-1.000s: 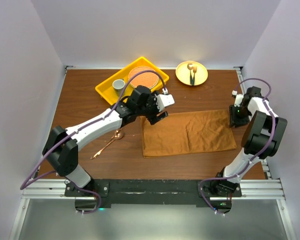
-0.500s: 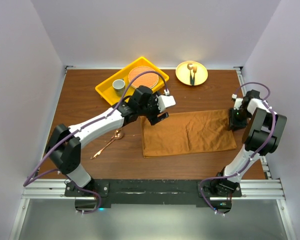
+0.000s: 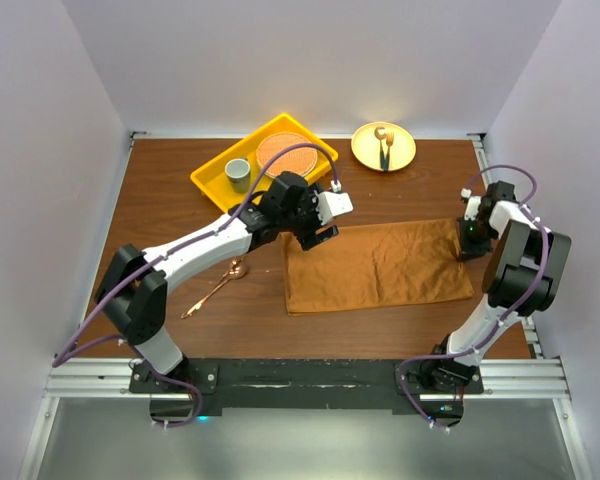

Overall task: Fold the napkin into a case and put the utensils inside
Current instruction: Pick up the rectangle-folded napkin from the center of the board.

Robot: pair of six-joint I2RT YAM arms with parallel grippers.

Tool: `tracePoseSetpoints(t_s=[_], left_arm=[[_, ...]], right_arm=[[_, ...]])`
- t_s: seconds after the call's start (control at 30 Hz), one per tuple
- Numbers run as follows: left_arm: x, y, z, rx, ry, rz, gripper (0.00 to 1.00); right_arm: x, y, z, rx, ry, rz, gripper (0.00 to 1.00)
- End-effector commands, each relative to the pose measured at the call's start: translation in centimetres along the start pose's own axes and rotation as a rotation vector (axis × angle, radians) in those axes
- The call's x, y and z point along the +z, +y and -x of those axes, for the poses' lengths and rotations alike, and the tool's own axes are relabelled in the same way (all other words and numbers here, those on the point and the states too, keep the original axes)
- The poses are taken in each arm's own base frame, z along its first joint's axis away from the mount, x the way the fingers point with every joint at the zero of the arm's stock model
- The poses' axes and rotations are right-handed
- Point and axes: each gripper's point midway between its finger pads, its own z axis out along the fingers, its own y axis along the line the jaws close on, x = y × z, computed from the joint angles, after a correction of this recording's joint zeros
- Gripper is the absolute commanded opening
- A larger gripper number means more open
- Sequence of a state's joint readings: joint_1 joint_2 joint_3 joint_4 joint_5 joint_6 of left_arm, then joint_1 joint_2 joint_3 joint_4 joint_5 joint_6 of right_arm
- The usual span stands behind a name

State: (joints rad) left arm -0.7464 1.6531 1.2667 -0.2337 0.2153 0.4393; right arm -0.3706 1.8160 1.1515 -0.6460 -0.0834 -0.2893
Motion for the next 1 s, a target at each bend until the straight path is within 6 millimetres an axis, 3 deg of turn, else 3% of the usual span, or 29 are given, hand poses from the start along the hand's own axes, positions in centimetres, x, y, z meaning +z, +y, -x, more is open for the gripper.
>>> tracePoseSetpoints(t_s=[0.0, 0.07, 0.2, 0.37, 0.6, 0.73, 0.97], left_arm=[[-0.3, 1.6, 2.1, 0.032, -0.046, 0.041, 0.77], [-0.2, 1.8, 2.0, 0.036, -0.043, 0.046, 0.77], [-0.5, 2.2, 1.8, 0.039, -0.036, 0.057, 0.78], [-1.0, 2.7, 1.6, 0.023, -0.041, 0.074, 0.78], [-1.3, 3.3, 1.0, -0.022, -0.042, 0.092, 0.78], [-1.7, 5.0, 0.4, -0.076, -0.038, 0.128, 0.79], [-3.3, 7.9, -1.5, -0.209, -0.015, 0.190, 0.79]], right_arm=[[1.8, 1.8, -2.2, 0.016, 0.078, 0.039, 0.00], [1.8, 1.7, -2.2, 0.017, 0.088, 0.042, 0.00], [-0.4, 2.1, 0.5, 0.014, 0.040, 0.085, 0.00], [-5.4, 5.1, 3.4, 0.030, -0.061, 0.224, 0.00], [-8.1, 9.5, 3.5, -0.002, -0.092, 0.353, 0.00], [-8.5, 13.7, 3.3, -0.027, -0.086, 0.451, 0.00], [-7.5, 21.6, 3.6, -0.094, -0.079, 0.607, 0.00]])
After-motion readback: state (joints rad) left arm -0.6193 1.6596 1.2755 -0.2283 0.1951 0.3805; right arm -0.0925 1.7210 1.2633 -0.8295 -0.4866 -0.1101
